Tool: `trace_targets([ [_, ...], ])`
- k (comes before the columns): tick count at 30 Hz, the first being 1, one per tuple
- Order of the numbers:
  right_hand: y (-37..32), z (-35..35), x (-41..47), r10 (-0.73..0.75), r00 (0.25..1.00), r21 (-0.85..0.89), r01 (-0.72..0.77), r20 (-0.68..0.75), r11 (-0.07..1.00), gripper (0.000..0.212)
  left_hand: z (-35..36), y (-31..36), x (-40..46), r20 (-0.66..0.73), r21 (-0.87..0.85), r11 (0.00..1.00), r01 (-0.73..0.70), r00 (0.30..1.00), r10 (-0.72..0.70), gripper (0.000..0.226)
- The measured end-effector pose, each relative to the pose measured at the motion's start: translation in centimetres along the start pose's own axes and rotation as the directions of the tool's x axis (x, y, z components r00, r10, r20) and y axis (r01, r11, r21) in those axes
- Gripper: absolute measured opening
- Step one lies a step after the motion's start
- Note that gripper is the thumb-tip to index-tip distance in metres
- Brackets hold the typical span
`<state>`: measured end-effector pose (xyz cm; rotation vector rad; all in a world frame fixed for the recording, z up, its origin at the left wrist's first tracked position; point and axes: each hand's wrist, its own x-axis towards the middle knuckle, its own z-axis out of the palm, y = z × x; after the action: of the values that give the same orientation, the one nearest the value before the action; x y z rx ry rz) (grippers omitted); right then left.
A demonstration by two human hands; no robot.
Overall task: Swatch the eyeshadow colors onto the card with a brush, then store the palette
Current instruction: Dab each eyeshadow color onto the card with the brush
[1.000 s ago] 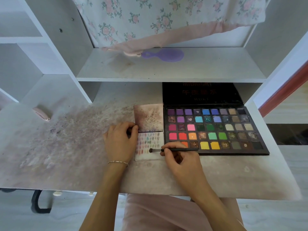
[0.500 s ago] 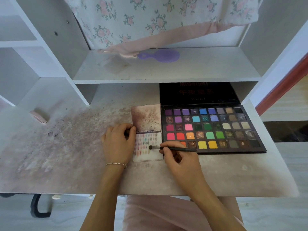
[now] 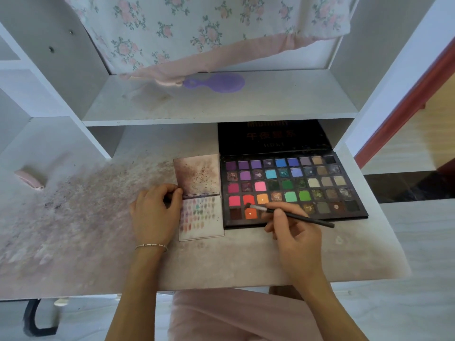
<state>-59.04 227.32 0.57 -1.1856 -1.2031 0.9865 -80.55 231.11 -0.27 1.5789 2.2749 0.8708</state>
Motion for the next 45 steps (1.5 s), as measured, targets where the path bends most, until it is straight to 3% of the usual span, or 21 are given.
trace_targets([
  [7, 0.4, -4.5, 0.9, -0.051, 0.982, -0.107, 0.032, -0.18, 0.994, 0.024, -0.2, 0.2, -0.1, 0.008, -0.021, 1.0, 0.012, 1.0, -0.012, 0.018],
  [17, 1.2, -7.4, 1.5, -0.117, 0.937, -0.329, 0.003, -0.329, 0.944, 0.023, -0.2, 0.3, -0.3, 0.002, -0.025, 1.0, 0.003, 1.0, -0.002, 0.017],
  [21, 1.5, -7.4, 1.5, -0.109, 0.939, -0.346, -0.012, -0.326, 0.938, 0.02, -0.3, 0.3, -0.3, -0.003, -0.018, 1.0, -0.003, 1.0, 0.003, 0.016],
  [27, 1.4, -7.2, 1.5, -0.088, 0.952, -0.364, -0.026, -0.294, 0.931, 0.034, -0.2, 0.4, -0.3, -0.004, -0.013, 1.0, 0.0, 1.0, 0.0, 0.017],
  [36, 1.5, -7.4, 1.6, -0.077, 0.942, -0.351, -0.045, -0.327, 0.935, 0.021, -0.2, 0.4, -0.3, -0.003, -0.016, 1.0, 0.004, 1.0, -0.004, 0.017],
  [41, 1.2, -7.2, 1.6, -0.07, 0.95, -0.366, -0.048, -0.303, 0.929, 0.035, -0.2, 0.3, -0.4, -0.015, -0.022, 1.0, 0.0, 1.0, 0.0, 0.016],
  [45, 1.1, -7.2, 1.6, -0.063, 0.949, -0.364, -0.057, -0.309, 0.93, 0.033, -0.2, 0.3, -0.3, -0.009, -0.018, 1.0, -0.002, 1.0, 0.002, 0.017],
])
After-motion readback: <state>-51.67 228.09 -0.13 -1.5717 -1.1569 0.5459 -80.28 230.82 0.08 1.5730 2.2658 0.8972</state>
